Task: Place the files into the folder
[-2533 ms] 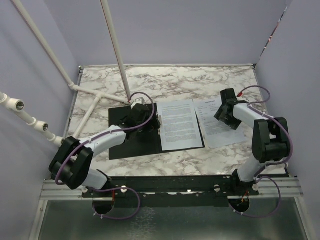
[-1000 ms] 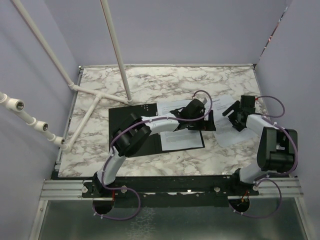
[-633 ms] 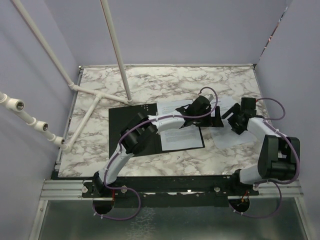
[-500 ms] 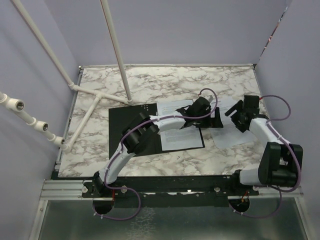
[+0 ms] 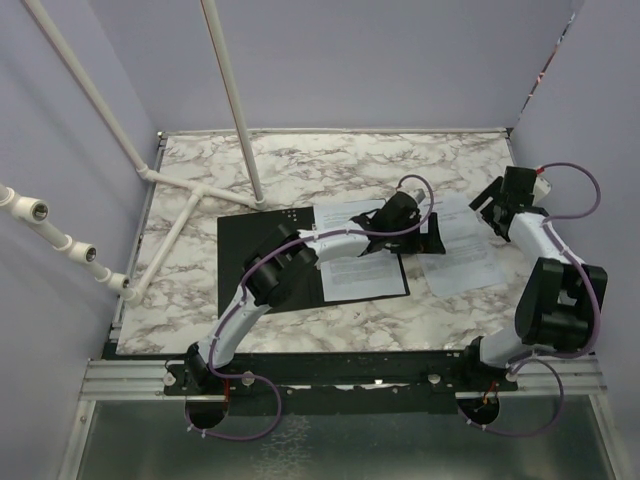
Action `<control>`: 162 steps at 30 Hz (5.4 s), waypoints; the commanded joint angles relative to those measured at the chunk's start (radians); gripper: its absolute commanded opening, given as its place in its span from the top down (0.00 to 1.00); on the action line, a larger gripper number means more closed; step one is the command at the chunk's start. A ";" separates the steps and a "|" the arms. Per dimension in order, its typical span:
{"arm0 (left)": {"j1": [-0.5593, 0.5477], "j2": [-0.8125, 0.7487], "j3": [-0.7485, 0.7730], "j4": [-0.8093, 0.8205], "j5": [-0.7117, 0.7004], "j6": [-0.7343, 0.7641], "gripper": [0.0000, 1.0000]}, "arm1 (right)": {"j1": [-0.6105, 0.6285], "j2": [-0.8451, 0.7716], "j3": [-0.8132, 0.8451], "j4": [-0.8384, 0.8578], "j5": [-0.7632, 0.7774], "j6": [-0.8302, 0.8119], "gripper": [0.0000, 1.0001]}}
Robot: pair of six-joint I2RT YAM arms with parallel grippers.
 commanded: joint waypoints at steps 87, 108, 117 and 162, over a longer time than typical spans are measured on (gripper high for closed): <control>0.046 0.118 0.212 -0.254 -0.041 0.083 0.08 | -0.080 0.230 -0.199 0.310 -0.632 0.077 0.60; 0.041 -0.239 0.136 -0.253 -0.029 0.127 0.05 | -0.081 -0.220 -0.079 0.043 -0.609 0.025 0.76; 0.056 -0.425 -0.032 -0.253 -0.085 0.130 0.04 | -0.080 -0.375 -0.095 0.093 -0.851 0.041 0.76; 0.311 -1.154 -1.124 0.772 0.336 -0.412 0.23 | 0.467 -0.432 -0.168 0.663 -0.926 0.508 0.76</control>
